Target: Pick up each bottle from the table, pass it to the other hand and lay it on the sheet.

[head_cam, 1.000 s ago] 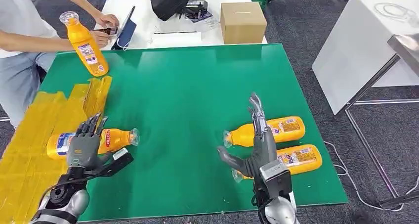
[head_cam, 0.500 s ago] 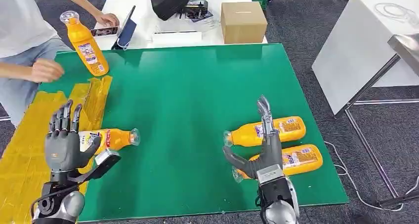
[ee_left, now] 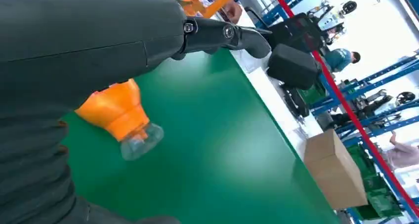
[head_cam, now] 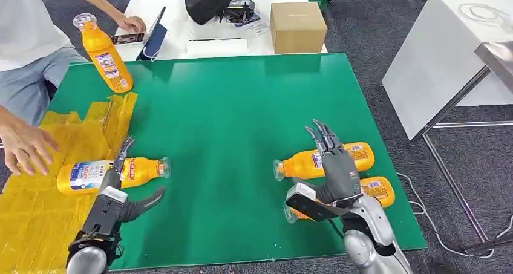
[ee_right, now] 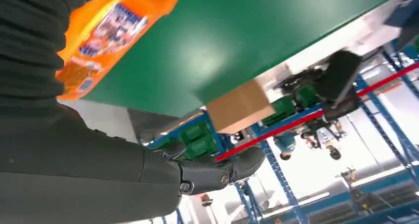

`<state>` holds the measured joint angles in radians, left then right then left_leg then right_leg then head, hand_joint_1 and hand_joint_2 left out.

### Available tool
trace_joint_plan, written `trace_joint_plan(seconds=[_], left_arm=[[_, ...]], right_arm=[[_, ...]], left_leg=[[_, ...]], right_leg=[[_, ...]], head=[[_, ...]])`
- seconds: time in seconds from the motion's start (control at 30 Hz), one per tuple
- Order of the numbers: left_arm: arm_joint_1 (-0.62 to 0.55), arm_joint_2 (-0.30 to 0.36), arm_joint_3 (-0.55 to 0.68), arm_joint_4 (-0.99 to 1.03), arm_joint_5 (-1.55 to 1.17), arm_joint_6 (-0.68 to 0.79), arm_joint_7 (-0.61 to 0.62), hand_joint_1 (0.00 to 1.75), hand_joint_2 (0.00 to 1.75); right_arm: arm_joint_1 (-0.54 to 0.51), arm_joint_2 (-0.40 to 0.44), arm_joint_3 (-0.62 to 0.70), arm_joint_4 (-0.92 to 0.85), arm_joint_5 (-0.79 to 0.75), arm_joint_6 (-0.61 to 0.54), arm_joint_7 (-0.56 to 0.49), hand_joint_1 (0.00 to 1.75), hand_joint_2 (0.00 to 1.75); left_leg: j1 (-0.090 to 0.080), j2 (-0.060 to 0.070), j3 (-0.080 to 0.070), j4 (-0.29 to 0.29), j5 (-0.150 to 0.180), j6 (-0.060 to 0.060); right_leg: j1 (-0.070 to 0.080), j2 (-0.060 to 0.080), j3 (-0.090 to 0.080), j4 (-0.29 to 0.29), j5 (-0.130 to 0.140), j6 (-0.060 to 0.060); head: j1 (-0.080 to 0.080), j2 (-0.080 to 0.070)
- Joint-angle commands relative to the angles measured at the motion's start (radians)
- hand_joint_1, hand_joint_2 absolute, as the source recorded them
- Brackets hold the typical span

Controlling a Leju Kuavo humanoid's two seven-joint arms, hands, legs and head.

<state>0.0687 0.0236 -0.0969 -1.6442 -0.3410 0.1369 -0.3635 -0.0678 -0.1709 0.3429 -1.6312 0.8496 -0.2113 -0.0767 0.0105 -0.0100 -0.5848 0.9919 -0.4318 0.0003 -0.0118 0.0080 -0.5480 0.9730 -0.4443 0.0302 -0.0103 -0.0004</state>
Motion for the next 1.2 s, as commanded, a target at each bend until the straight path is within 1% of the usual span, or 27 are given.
trace_joint_plan(seconds=[0.03,0.07,0.17,0.2,0.4,0.47,0.57,0.7,0.73,0.77,0.93,0.97,1.1,1.2], left_arm=[[-0.010,-0.012,-0.028,0.006,0.009,-0.013,-0.005,0.00,1.75],[-0.016,-0.014,-0.027,0.018,0.007,-0.013,-0.003,0.00,1.75],[-0.040,-0.022,-0.024,0.058,0.018,-0.023,0.001,0.00,1.75],[-0.050,-0.022,-0.029,0.070,0.018,-0.027,-0.002,0.00,1.75],[-0.096,-0.027,-0.044,0.140,0.025,-0.036,-0.006,0.00,1.75],[-0.101,-0.026,-0.046,0.149,0.026,-0.036,-0.007,0.00,1.75],[-0.101,-0.026,-0.046,0.149,0.026,-0.036,-0.007,0.00,1.75],[-0.099,-0.025,-0.046,0.144,0.028,-0.037,-0.007,0.00,1.75],[-0.100,-0.026,-0.044,0.147,0.034,-0.039,-0.006,0.00,1.75],[-0.106,-0.027,-0.039,0.157,0.045,-0.042,-0.004,0.00,1.75],[-0.126,-0.032,-0.027,0.197,0.066,-0.044,-0.008,0.00,1.75],[-0.128,-0.033,-0.027,0.199,0.071,-0.045,-0.011,0.00,1.75],[-0.139,-0.035,-0.017,0.216,0.097,-0.047,-0.016,0.00,1.75],[-0.146,-0.034,-0.015,0.228,0.109,-0.049,-0.019,0.00,1.75]], right_arm=[[-0.059,-0.040,-0.007,0.102,0.017,0.017,0.017,0.00,1.75],[-0.075,-0.052,-0.010,0.119,0.029,0.024,0.032,0.00,1.75],[-0.128,-0.081,-0.019,0.190,0.031,0.062,0.040,0.00,1.75],[-0.151,-0.093,-0.017,0.221,0.018,0.093,0.035,0.00,1.75],[-0.250,-0.112,0.001,0.376,0.002,0.142,0.027,0.00,1.75],[-0.261,-0.114,0.006,0.402,0.002,0.145,0.027,0.00,1.75],[-0.261,-0.114,0.006,0.402,0.002,0.145,0.027,0.00,1.75],[-0.261,-0.117,0.010,0.401,0.003,0.149,0.028,0.00,1.75],[-0.266,-0.119,0.014,0.408,0.004,0.156,0.031,0.00,1.75],[-0.278,-0.123,0.022,0.427,0.005,0.167,0.034,0.00,1.75],[-0.332,-0.138,0.049,0.528,0.009,0.181,0.036,0.00,1.75],[-0.343,-0.141,0.054,0.549,0.010,0.185,0.035,0.00,1.75],[-0.367,-0.156,0.071,0.601,-0.004,0.221,0.014,0.00,1.75],[-0.383,-0.161,0.083,0.639,-0.025,0.253,-0.001,0.00,1.75]], left_leg=[[0.001,0.002,0.007,-0.001,-0.003,0.000],[0.000,0.001,0.003,-0.001,-0.001,0.000],[0.000,0.001,0.001,-0.001,0.000,0.001],[0.000,0.001,0.003,-0.001,0.000,0.001],[0.000,0.001,0.004,-0.001,0.000,0.001],[0.000,0.001,0.004,-0.001,0.000,0.001],[-0.001,0.000,0.003,-0.001,0.000,0.001],[-0.001,0.001,0.005,-0.001,-0.001,0.001],[-0.001,0.000,0.002,0.000,0.000,0.001],[0.000,0.001,0.005,0.000,-0.001,0.001],[-0.001,0.001,0.001,0.000,0.000,0.001],[0.000,0.001,0.003,0.000,0.000,0.001],[-0.001,0.001,0.001,0.000,0.000,0.001],[-0.001,0.001,0.004,-0.001,-0.001,0.001]], right_leg=[[0.001,0.000,0.008,-0.002,-0.002,-0.002],[0.000,0.000,0.003,-0.001,0.000,-0.001],[0.000,0.000,0.001,-0.001,0.000,0.000],[0.001,0.000,0.003,-0.002,0.000,0.000],[0.000,0.000,0.004,-0.002,0.001,0.000],[0.000,-0.001,0.005,-0.002,0.001,0.000],[-0.001,-0.001,0.003,-0.001,0.000,0.000],[0.000,0.000,0.005,-0.002,-0.001,-0.001],[-0.001,-0.001,0.003,-0.001,0.000,0.000],[0.000,-0.001,0.005,-0.002,-0.001,-0.001],[0.000,0.000,0.001,-0.001,0.001,0.000],[0.000,0.000,0.004,-0.001,0.001,0.000],[0.000,0.000,0.001,-0.001,0.000,0.000],[0.000,0.000,0.005,-0.002,0.000,-0.001]], head=[[0.000,0.000],[0.000,0.000],[0.000,0.000],[0.000,0.000],[0.000,0.000],[0.000,0.000],[0.000,0.000],[0.000,0.000],[0.000,0.000],[0.000,0.000],[0.000,0.000],[0.000,0.000],[0.000,0.000],[0.000,0.000]])
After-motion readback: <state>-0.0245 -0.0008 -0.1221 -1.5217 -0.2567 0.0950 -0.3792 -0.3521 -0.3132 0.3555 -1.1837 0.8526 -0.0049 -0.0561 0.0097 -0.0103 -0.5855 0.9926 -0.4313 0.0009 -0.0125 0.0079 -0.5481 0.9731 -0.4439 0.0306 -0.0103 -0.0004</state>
